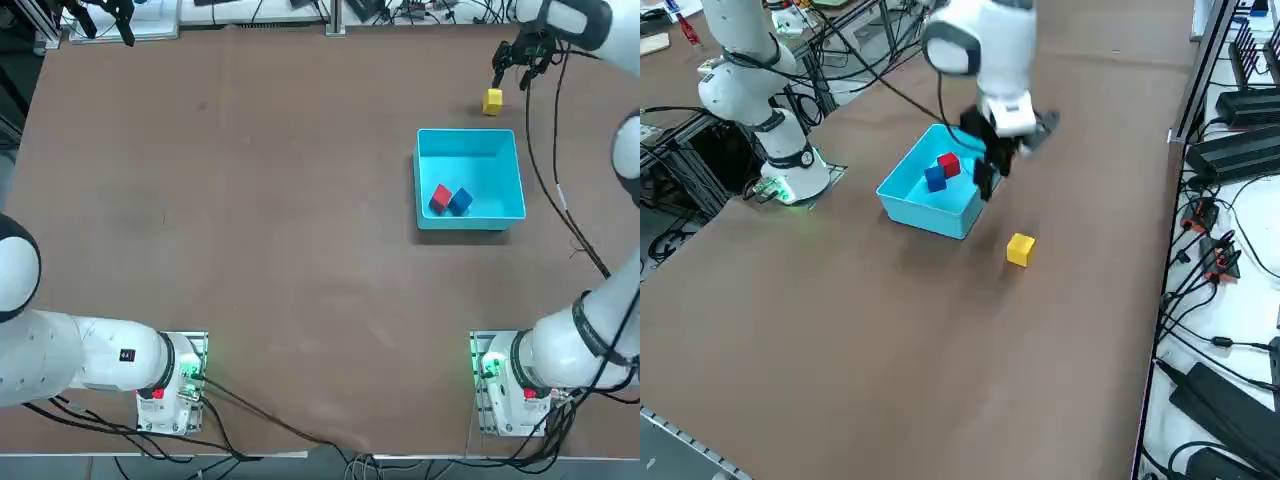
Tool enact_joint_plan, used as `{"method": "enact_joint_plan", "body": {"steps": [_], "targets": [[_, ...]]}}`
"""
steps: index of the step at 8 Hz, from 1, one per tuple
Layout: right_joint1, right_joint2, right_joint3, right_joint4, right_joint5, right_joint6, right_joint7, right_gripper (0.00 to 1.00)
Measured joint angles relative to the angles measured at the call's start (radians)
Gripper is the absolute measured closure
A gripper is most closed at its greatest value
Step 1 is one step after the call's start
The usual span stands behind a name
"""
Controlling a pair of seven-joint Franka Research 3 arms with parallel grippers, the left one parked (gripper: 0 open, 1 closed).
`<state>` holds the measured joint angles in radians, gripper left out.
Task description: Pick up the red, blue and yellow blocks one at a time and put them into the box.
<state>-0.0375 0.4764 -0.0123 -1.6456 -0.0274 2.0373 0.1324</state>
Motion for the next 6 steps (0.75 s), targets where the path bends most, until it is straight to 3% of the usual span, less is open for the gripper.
{"method": "enact_joint_plan", "body": {"steps": [2,6], "targets": [[-0.008,0.138,0.001,0.084,-0.002,0.082,-0.001,0.0],[-0.009,0.206,0.001,0.104,-0.036,0.158,-0.066,0.0]]}}
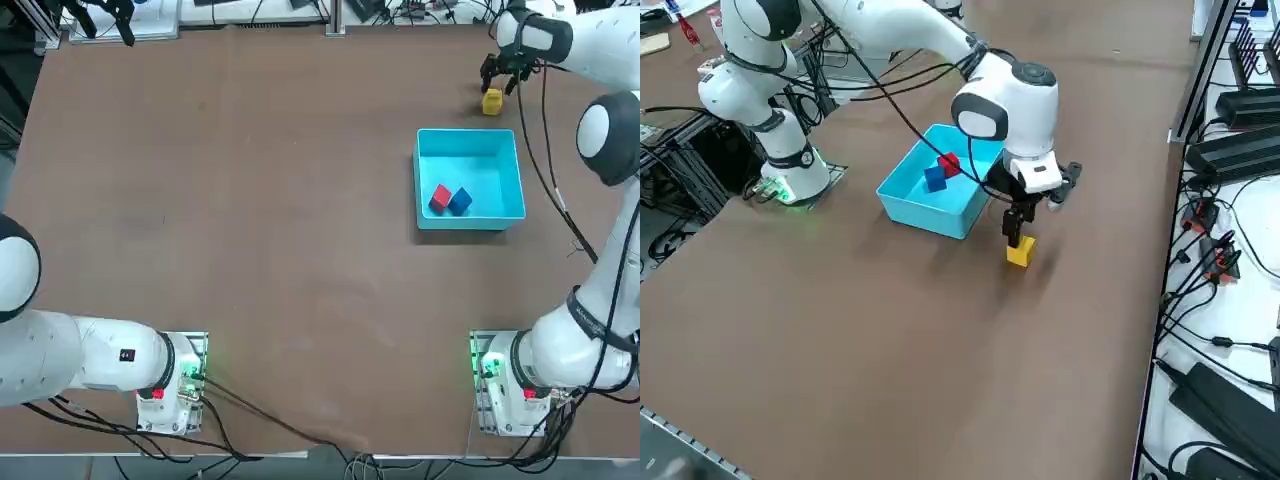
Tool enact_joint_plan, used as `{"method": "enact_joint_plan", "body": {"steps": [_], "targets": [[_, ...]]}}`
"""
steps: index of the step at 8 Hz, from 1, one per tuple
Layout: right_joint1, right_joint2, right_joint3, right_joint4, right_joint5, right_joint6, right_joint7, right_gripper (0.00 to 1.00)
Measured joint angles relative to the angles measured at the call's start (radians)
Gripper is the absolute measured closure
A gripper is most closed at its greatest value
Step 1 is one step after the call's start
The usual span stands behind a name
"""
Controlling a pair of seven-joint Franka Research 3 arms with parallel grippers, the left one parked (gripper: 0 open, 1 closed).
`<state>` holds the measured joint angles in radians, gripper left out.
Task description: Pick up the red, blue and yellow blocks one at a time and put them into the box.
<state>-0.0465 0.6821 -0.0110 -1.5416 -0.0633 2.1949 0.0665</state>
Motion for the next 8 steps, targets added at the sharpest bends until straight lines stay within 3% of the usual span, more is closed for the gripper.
{"method": "enact_joint_plan", "body": {"steps": [7,8], "targets": [[-0.017,0.058,0.0,0.0,-0.01,0.075,-0.038,0.0],[-0.018,0.066,0.0,0.0,-0.01,0.092,-0.038,0.04]]}}
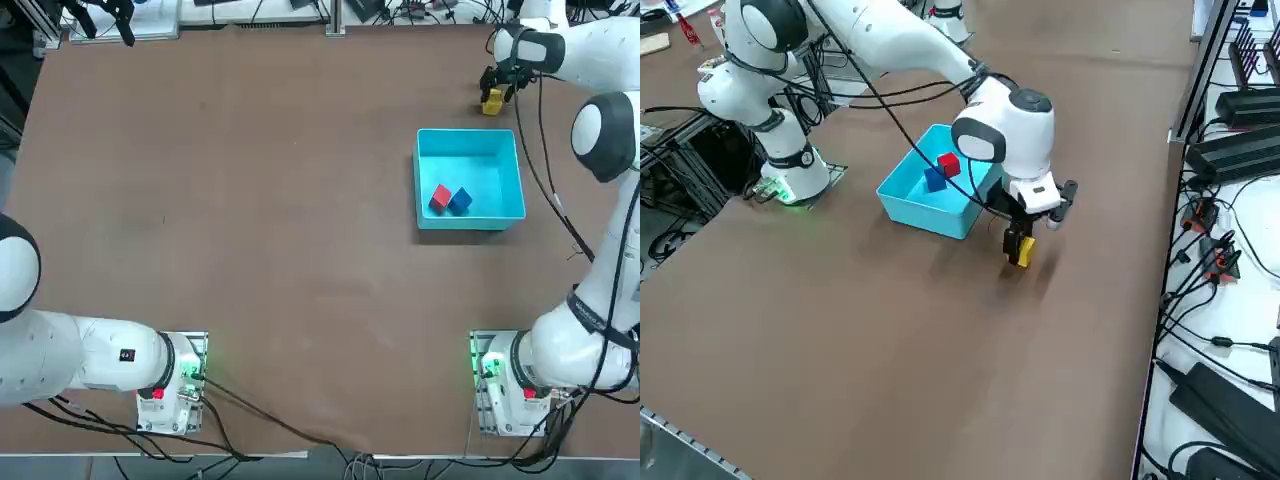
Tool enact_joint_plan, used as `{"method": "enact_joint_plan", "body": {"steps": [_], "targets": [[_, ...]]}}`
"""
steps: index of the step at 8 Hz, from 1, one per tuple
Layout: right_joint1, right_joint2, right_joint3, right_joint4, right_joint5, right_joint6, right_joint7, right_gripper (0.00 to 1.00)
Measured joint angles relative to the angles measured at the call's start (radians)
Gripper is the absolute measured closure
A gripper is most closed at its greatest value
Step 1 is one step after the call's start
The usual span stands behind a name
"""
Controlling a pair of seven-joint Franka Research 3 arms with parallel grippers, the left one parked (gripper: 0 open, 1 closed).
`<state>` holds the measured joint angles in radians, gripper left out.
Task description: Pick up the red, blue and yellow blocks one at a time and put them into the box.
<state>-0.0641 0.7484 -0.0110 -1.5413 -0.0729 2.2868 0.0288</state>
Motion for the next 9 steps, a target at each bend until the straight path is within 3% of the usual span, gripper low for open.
{"method": "enact_joint_plan", "body": {"steps": [2,3,5,7,9], "targets": [[0.0,0.006,0.0,0.0,0.0,0.016,0.0,0.14],[0.001,0.001,0.002,0.002,0.0,0.015,0.001,0.31],[0.004,-0.067,0.012,0.001,0.0,-0.072,0.001,0.31],[0.017,-0.246,0.02,-0.086,0.001,-0.196,0.002,0.31],[0.039,-0.478,0.025,-0.337,0.002,-0.221,0.004,0.31]]}}
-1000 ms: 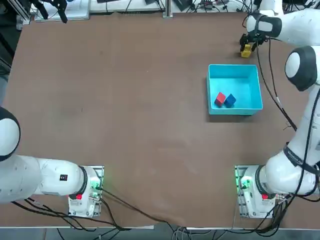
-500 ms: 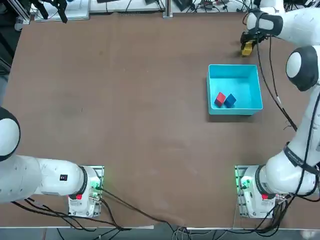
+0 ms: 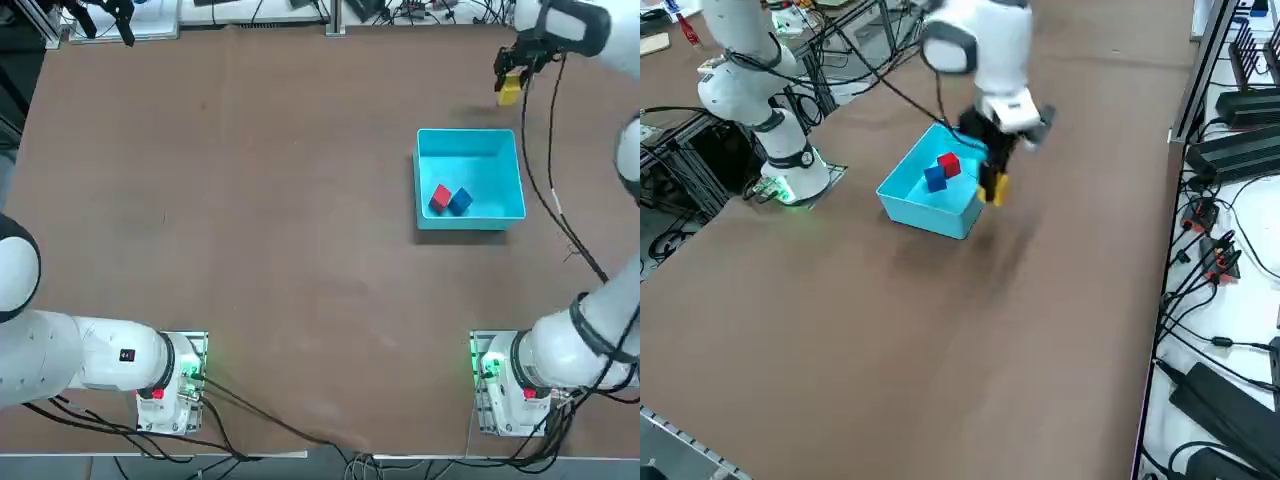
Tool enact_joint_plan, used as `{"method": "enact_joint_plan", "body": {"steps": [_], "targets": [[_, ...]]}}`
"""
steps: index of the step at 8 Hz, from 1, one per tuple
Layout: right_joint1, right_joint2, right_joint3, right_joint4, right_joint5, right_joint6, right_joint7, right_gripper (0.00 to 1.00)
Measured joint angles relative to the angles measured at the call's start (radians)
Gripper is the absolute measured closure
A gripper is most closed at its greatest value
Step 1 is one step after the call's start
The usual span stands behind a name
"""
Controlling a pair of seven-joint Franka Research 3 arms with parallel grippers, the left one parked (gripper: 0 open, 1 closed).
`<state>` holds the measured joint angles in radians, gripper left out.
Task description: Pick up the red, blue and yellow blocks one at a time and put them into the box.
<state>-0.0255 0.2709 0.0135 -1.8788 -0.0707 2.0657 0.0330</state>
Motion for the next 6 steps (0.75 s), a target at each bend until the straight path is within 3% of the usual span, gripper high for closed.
{"method": "enact_joint_plan", "body": {"steps": [2,3,5,6], "targets": [[0.04,-0.165,0.001,-0.244,0.0,0.017,0.014,0.31],[0.06,-0.207,0.002,-0.336,0.0,0.055,0.024,0.31],[0.077,-0.223,0.003,-0.446,0.0,0.141,0.031,0.3],[0.077,-0.218,0.002,-0.459,0.0,0.152,0.031,0.17]]}}
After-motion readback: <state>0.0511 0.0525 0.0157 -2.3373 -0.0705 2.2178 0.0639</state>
